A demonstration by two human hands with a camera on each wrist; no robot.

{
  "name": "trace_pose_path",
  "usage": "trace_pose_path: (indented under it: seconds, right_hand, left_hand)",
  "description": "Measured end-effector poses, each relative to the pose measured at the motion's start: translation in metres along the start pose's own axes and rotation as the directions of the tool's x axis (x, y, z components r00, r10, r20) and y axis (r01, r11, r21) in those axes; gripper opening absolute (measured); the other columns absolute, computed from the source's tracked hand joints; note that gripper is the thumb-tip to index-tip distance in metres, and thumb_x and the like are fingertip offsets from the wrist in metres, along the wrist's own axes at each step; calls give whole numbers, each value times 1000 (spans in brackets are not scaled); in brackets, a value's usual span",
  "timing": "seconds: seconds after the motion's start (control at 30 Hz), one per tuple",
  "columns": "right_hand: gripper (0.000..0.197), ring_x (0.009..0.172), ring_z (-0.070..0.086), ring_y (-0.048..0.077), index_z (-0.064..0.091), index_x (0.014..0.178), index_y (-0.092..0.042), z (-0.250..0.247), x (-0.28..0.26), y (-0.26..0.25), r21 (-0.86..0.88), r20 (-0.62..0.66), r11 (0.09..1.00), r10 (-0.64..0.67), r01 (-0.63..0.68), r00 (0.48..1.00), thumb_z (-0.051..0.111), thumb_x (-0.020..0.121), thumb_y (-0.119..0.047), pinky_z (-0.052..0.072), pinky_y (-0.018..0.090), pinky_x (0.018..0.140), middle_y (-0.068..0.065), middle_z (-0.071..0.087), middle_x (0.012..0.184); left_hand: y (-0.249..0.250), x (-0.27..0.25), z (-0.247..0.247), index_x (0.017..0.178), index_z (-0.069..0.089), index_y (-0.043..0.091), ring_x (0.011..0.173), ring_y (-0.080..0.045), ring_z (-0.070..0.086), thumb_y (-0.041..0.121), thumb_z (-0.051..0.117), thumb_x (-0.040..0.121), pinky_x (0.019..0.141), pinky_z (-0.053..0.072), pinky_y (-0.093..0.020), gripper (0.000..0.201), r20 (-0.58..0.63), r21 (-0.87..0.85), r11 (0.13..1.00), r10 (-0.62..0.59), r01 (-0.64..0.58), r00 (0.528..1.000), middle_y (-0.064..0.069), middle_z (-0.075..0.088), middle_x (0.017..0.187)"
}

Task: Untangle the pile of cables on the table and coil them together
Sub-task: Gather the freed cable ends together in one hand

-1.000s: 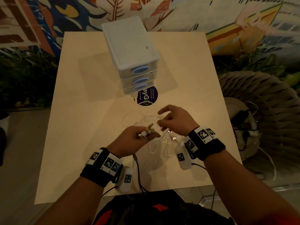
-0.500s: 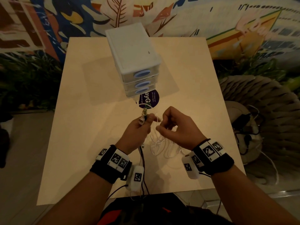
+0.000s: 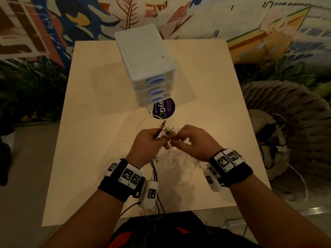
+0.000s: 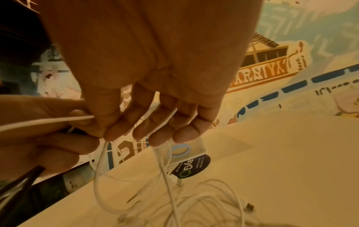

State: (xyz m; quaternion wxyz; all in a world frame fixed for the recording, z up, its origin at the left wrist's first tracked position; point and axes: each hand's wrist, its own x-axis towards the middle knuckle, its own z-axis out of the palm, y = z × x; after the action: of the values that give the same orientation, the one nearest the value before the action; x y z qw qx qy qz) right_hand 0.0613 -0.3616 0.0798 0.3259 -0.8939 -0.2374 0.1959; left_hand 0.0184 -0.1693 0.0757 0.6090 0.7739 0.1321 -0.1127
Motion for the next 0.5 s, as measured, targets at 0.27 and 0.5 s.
trace_pose_path:
  seconds: [0.27,0.5]
  right_hand:
    - [24,81,70,3,51,89,-27,5,2,-8,168,-77,984,66,-52,995,74,85,-26,55,36,78,-9,73,84]
    - [18,73,73,6,59,96,-33,-12,10,8,383,-336,910,296,-157,894,72,85,-26,58,36,77,-12,76,79]
  left_hand:
    - [-4,3,-4,76,77,12,73,-15,72,21,81,86,82,54,-30,14,11,-32,999,-39,39,999,-3,74,68]
    - [-3,-4,-14,81,73,12,54,-5,54,22,67,98,58,42,-13,21,81,16,1000,4,-6,997,4,61,58]
